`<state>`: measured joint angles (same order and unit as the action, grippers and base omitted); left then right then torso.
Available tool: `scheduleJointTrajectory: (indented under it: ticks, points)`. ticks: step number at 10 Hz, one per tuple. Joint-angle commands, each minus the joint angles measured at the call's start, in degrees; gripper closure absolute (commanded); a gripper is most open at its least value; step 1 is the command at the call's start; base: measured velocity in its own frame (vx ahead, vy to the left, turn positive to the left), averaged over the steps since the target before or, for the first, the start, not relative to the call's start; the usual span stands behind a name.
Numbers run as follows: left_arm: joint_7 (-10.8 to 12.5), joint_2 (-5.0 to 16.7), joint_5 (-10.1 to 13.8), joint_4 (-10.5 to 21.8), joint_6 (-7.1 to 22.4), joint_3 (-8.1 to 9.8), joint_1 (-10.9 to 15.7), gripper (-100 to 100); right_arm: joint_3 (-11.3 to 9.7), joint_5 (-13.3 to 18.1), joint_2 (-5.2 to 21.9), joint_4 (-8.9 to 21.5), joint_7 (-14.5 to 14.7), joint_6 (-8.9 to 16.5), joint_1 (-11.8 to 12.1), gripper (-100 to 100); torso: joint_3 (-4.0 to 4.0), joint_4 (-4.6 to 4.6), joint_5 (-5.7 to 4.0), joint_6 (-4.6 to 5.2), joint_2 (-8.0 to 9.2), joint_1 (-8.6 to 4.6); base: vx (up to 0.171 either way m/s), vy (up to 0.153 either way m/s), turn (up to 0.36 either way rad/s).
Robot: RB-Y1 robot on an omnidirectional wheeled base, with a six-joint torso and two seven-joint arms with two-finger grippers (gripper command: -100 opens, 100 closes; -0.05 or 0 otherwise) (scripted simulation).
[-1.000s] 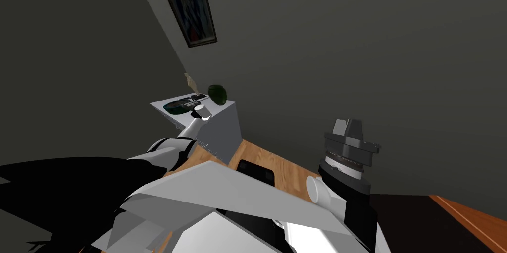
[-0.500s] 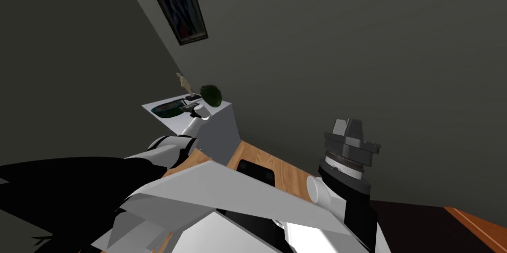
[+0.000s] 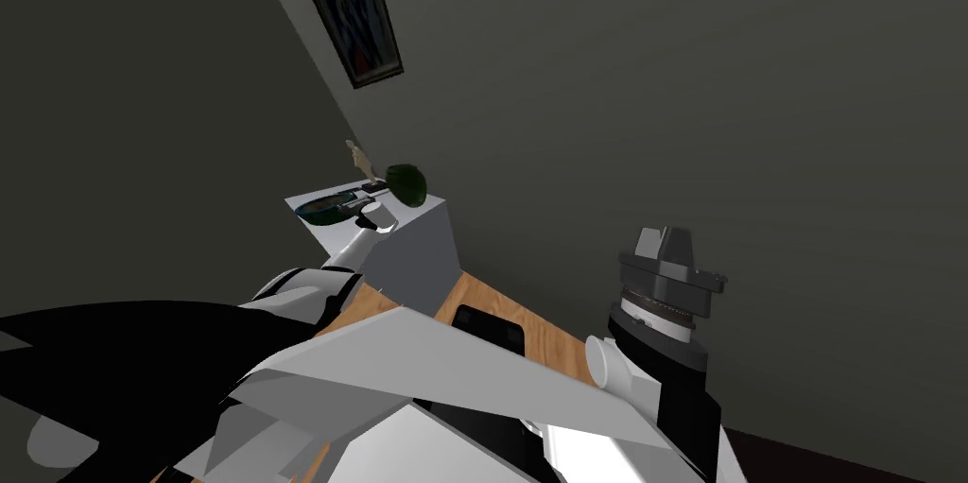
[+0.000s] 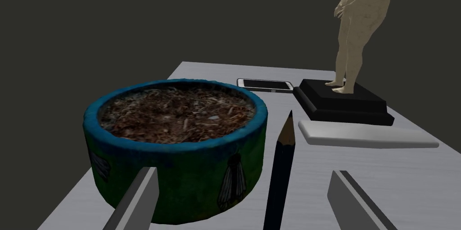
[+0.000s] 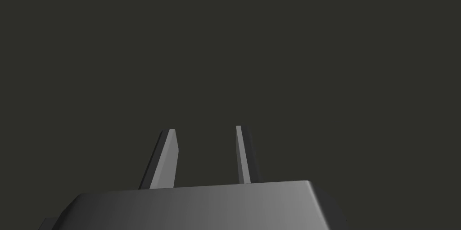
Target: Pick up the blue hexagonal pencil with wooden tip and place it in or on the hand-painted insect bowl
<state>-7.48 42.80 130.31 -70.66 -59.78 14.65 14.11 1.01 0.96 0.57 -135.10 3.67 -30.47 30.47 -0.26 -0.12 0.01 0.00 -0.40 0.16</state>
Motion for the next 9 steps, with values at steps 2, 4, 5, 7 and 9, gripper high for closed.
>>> scheduleJointTrajectory:
  ticks: [2, 4, 5, 7, 9]
  points:
    - [0.33, 1.2, 2.11, -3.48, -0.38, -0.77, -2.78, -100, 0.0, 0.0, 0.0, 0.0, 0.0, 0.0, 0.01, 0, 0.02, 0.01, -0.01, -0.04, 0.01, -0.04, 0.084, -0.015, 0.096]
    - [0.83, 3.33, 5.85, -7.55, -1.06, -2.08, -6.89, -100, 0.0, 0.0, 0.0, 0.0, 0.0, 0.0, 0.01, 0, 0.04, 0.02, -0.01, -0.05, 0.04, -0.04, 0.126, -0.022, 0.169]
    - [0.83, 3.33, 5.85, -9.01, -1.06, -2.08, -7.54, -100, 0.0, 0.0, 0.0, 0.0, 0.0, 0.0, 0.01, 0, -0.06, -0.02, -0.02, -0.03, -0.13, -0.08, 0.129, -0.02, 0.07]
    - [1.07, 4.39, 7.72, -11.78, -1.4, -2.73, -9.91, -100, 0.0, 0.0, 0.0, 0.0, 0.0, 0.0, 0.0, 0, -0.01, 0.0, 0.0, -0.03, -0.02, 0.02, 0.083, 0.003, 0.101]
    - [1.32, 5.46, 9.59, -14.54, -1.74, -3.39, -12.29, -100, 0.0, 0.0, 0.0, 0.0, 0.0, 0.0, 0.0, 0, 0.02, 0.01, 0.0, -0.02, 0.02, 0.0, 0.094, -0.012, 0.096]
